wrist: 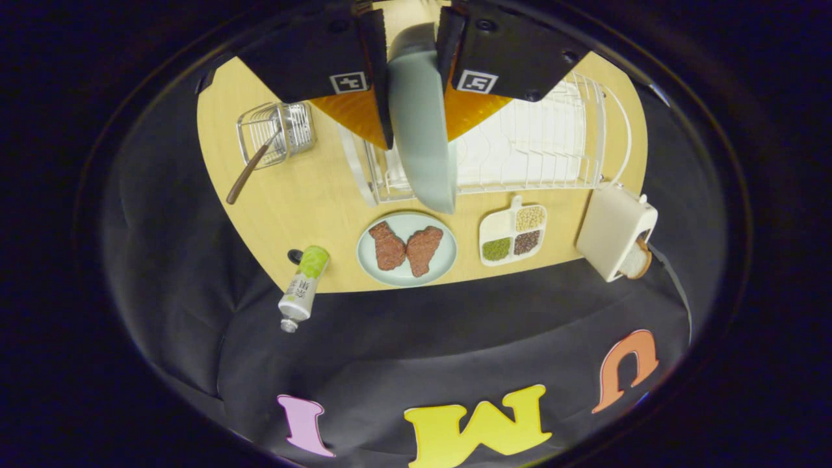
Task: Take the plate from the dish rack, then take the spoon from the basket and place it into the plate.
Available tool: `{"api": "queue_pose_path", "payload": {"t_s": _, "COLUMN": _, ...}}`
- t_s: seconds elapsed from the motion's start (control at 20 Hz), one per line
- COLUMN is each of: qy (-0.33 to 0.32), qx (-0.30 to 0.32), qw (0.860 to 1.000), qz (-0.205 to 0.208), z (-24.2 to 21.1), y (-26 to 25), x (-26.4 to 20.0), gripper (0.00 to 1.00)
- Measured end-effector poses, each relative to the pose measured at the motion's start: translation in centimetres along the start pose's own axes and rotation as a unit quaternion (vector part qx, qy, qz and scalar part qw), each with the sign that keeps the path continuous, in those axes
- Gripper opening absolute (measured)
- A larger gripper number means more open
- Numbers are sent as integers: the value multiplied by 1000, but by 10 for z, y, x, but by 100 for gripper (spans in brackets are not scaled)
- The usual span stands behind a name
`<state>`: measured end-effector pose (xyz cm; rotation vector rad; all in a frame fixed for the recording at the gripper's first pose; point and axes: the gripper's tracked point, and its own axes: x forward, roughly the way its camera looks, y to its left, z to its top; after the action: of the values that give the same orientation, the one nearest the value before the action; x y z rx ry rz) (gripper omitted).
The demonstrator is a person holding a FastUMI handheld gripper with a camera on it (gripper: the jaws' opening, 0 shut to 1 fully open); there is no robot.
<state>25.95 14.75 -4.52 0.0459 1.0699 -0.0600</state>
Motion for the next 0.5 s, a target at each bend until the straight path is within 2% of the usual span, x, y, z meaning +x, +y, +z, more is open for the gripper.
{"api": "queue_pose_path", "payload": {"t_s": 0.1, "qy": -7, "qx": -1, "qw": 1000, "qz": -8, "z": 1, "y": -4, "x": -4, "gripper": 36}}
{"api": "queue_pose_path", "payload": {"t_s": 0.2, "qy": -43, "qx": -3, "qw": 999, "qz": -19, "z": 18, "y": -11, "x": -18, "gripper": 36}}
{"api": "queue_pose_path", "payload": {"t_s": 0.35, "qy": -70, "qx": -5, "qw": 998, "qz": 4, "z": 18, "y": -6, "x": -48, "gripper": 31}}
{"api": "queue_pose_path", "payload": {"t_s": 0.5, "qy": -68, "qx": 7, "qw": 996, "qz": 65, "z": -11, "y": 6, "x": -69, "gripper": 31}}
